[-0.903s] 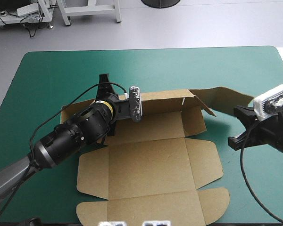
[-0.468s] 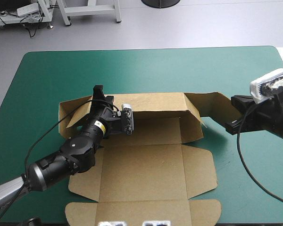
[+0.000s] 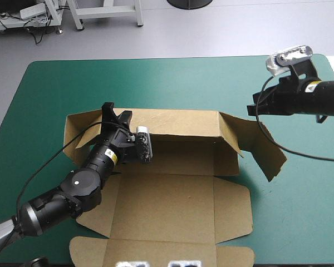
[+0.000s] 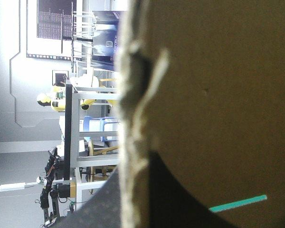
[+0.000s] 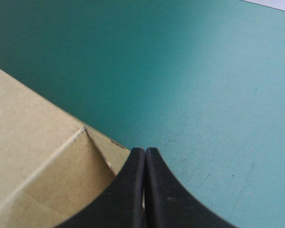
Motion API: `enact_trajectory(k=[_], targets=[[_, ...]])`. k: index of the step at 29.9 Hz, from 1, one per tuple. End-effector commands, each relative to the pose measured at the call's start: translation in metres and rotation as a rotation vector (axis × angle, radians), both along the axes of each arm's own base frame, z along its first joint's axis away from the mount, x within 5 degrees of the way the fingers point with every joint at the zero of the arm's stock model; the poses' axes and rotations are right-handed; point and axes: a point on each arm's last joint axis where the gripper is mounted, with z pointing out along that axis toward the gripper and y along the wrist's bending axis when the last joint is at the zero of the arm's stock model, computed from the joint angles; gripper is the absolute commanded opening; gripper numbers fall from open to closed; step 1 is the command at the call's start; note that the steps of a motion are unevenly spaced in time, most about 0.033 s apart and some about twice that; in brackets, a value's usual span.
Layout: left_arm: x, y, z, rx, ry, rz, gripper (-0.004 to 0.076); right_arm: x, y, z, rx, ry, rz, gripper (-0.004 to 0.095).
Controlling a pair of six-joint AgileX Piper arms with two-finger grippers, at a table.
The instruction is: Fold the box
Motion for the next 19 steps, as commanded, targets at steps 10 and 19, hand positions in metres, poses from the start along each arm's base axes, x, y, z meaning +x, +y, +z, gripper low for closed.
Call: enact_trajectory(k=[10,19], targets=[[-0.001,0.005,0.017,-0.037,-0.055,0.028,-0.0009,0.074,0.011,-0.037,0.026,0.176,0.029,-0.0020],[0.005,0.001,0.006,-0.013,-0.018,0.064,-0.0008,0.081,0.016,-0.055,0.051,0.282,0.082,-0.0020]])
